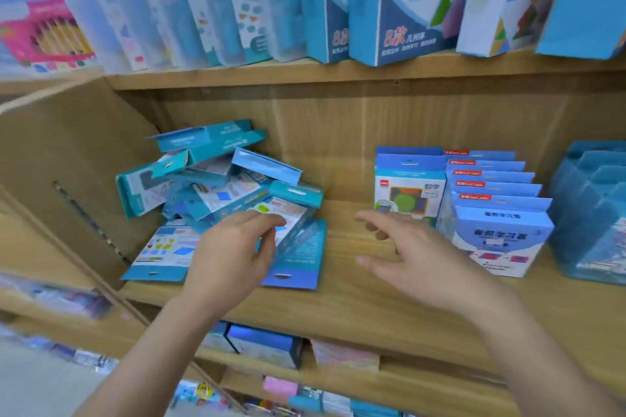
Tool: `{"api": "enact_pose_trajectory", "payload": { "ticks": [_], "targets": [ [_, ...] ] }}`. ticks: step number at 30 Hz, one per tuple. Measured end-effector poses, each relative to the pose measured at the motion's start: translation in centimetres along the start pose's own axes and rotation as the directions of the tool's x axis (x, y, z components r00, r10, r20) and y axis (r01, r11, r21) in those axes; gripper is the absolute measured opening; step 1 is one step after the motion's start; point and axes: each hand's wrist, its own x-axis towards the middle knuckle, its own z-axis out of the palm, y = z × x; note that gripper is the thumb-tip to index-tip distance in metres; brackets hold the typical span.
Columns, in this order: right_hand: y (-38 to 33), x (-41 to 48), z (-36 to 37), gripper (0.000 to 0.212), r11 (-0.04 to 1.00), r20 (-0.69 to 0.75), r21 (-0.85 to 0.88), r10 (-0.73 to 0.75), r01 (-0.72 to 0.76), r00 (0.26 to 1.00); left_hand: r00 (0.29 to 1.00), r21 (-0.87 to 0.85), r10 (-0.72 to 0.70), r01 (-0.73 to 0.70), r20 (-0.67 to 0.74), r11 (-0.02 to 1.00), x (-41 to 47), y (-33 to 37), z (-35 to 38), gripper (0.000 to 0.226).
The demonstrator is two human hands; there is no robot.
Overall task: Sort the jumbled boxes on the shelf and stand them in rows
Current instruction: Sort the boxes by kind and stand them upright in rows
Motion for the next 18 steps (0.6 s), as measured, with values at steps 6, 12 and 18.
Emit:
{"api": "enact_pose_trajectory", "payload": {
  "ticks": [6, 12, 18],
  "targets": [
    [-5.0, 3.9, 7.4, 0.081, 0.997, 0.056, -0.071, -0.009, 0.013, 0.998, 0.933, 0.12, 0.041, -0.09, 0.358, 0.989, -2.6, -10.3, -1.1, 0.054],
    [-9.6, 6.9, 9.0, 0.076, 0.991, -0.317, -0.135, -0.047, 0.004, 0.947, 0.971, 0.171, 0.235, -0.224, -0.041, 0.959, -1.3, -13.8, -4.3, 0.039],
    [-13.8, 11.7, 8.0, 0.083, 0.96, -0.312, -0.28, -0.105, 0.015, 0.944, 0.993, 0.268, 0.12, -0.111, -0.017, 0.957, 3.8, -17.2, -6.5, 0.053]
  ]
}}
